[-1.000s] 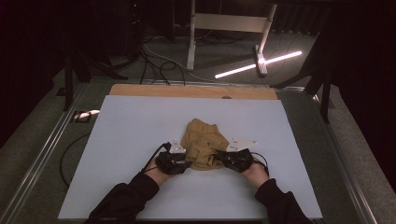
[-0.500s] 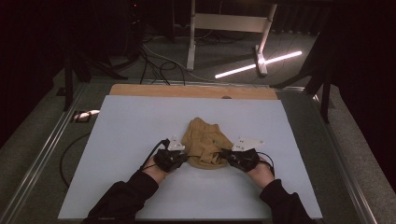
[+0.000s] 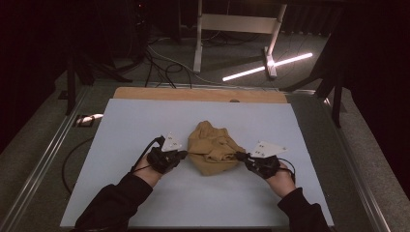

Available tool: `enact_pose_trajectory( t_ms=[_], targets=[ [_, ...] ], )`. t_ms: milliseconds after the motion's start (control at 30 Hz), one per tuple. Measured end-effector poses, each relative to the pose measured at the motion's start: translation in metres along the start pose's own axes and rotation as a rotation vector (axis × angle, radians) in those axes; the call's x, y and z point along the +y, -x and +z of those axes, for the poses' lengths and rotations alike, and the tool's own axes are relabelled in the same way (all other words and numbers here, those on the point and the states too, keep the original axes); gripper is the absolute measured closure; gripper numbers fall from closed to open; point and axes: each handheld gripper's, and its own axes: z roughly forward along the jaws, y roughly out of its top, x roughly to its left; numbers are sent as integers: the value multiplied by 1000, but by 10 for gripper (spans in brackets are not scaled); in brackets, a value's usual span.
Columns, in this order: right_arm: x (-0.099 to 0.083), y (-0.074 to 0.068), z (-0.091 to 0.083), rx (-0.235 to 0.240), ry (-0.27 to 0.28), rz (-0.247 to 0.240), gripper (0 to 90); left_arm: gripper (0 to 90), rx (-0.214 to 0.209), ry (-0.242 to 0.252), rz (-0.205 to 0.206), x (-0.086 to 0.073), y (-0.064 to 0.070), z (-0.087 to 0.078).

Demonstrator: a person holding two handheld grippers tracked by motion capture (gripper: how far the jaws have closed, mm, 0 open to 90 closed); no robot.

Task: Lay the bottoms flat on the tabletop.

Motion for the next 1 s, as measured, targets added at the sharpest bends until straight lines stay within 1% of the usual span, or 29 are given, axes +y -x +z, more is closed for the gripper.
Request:
enact_pose_trajectory(
  t_ms=[33, 67, 133, 167, 200, 233, 267, 333, 367, 400, 433, 467, 500, 533, 567, 600, 633, 667, 700, 733, 767, 800, 867, 900, 933, 967, 1000],
  targets=[
    [0, 0, 0, 0, 0, 0, 891, 900, 29, -1, 3, 2, -1, -4],
    [5, 9, -10, -45, 31, 12, 891, 900, 32, 28, -26, 5, -9, -15],
    [8, 20, -23, -71, 59, 53, 891, 900, 45, 46, -49, 7, -16, -24],
    [8, 20, -23, -71, 59, 53, 891, 900, 45, 46, -49, 7, -16, -24],
    [6, 25, -30, -82, 55, 67, 891, 900, 28, 47, -54, 6, -18, -26],
    [2, 27, -31, -71, 50, 71, 890, 900, 12, 40, -51, 5, -17, -24],
    [-2, 25, -30, -44, 34, 88, 888, 900, -21, 40, -57, 3, -15, -21],
    [-10, 19, -25, -13, -6, 71, 887, 899, -67, 16, -51, -1, -9, -11],
    [-13, 15, -23, 3, -18, 66, 887, 877, -99, 7, -46, -3, -5, -6],
    [-16, 10, -22, 12, -27, 56, 887, 813, -115, -2, -32, -5, 0, 0],
    [-18, 6, -22, 29, -38, 45, 887, 781, -125, -15, -23, -7, 4, 5],
    [-20, 2, -22, 54, -54, 34, 887, 754, -149, -26, -16, -9, 8, 10],
    [-21, -1, -23, 83, -74, 22, 876, 699, -155, -33, -6, -10, 12, 14],
    [-22, -2, -24, 132, -84, 17, 818, 657, -154, -40, -4, -12, 14, 18],
    [-22, -2, -24, 132, -84, 17, 818, 627, -154, -40, -4, -12, 14, 18],
    [-23, -3, -26, 148, -86, 8, 756, 627, -169, -42, -18, -13, 14, 23],
    [-23, -3, -26, 148, -86, 8, 756, 565, -169, -42, -18, -13, 14, 23],
    [-21, -1, -30, 114, -69, 28, 691, 565, -162, -40, -30, -14, 13, 25],
    [-19, 5, -33, 99, -40, 60, 643, 547, -155, -42, -42, -14, 11, 28],
    [-14, 16, -37, 31, 5, 110, 610, 510, -138, -37, -53, -14, 8, 30],
    [-12, 19, -37, 17, 17, 127, 589, 508, -129, -35, -60, -15, 6, 32],
    [-10, 24, -36, -25, 22, 142, 583, 490, -125, -33, -68, -15, 3, 35],
    [-8, 35, -29, -90, -4, 177, 568, 474, -117, -41, -87, -15, -2, 42],
    [-8, 35, -29, -90, -4, 177, 568, 463, -117, -41, -87, -15, -2, 42],
    [-10, 46, -17, -136, -36, 223, 564, 458, -119, -49, -103, -16, -7, 50],
    [-10, 46, -17, -136, -36, 223, 564, 455, -119, -49, -103, -16, -7, 50],
    [-14, 55, -2, -160, -74, 256, 552, 439, -123, -54, -119, -16, -10, 58]
  ],
)
